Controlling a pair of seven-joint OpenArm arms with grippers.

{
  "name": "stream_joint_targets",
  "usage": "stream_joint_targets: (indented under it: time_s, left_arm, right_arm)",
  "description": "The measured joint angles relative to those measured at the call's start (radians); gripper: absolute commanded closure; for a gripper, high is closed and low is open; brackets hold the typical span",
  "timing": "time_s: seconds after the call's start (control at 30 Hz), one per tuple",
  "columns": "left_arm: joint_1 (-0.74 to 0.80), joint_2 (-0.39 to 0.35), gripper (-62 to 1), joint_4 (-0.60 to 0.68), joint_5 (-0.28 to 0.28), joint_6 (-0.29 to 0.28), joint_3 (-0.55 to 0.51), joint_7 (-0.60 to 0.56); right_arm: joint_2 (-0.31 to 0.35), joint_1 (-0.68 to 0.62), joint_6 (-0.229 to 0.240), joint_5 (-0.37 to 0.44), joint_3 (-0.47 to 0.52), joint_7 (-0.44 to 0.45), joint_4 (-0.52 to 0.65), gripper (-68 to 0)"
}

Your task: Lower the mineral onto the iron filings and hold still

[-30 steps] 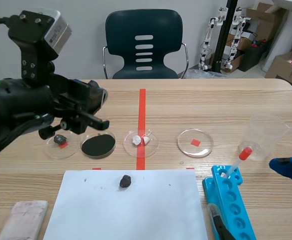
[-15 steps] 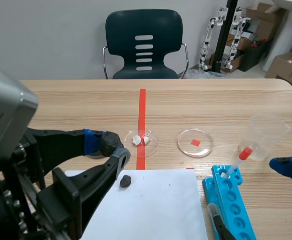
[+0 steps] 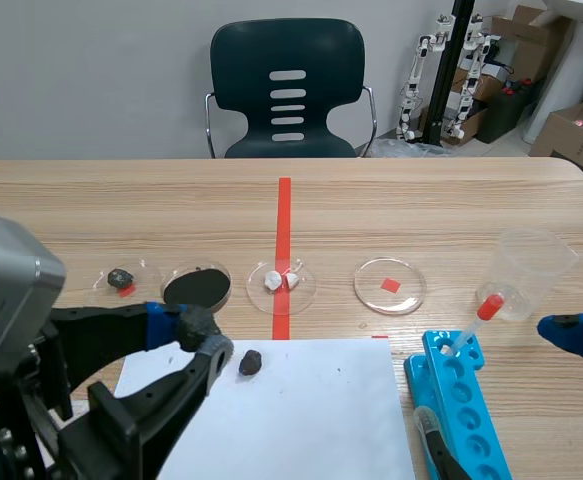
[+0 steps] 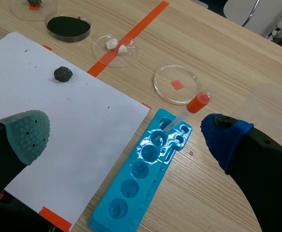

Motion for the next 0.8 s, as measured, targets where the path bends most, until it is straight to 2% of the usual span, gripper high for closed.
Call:
stream_joint_targets:
  time_s: [0.23,0.8]
  left_arm:
    - [0.0,0.042,-14.3,-0.031,-0.003,0.001,-0.095,-0.005]
    - [0.0,0.042,-14.3,-0.042,-0.003,0.0,-0.09,0.041]
  right_arm:
    - [0.0,0.0,0.0,0.0,0.0,0.0,0.0,-67.9]
    - [0.0,0.0,0.0,0.0,0.0,0.0,0.0,-67.9]
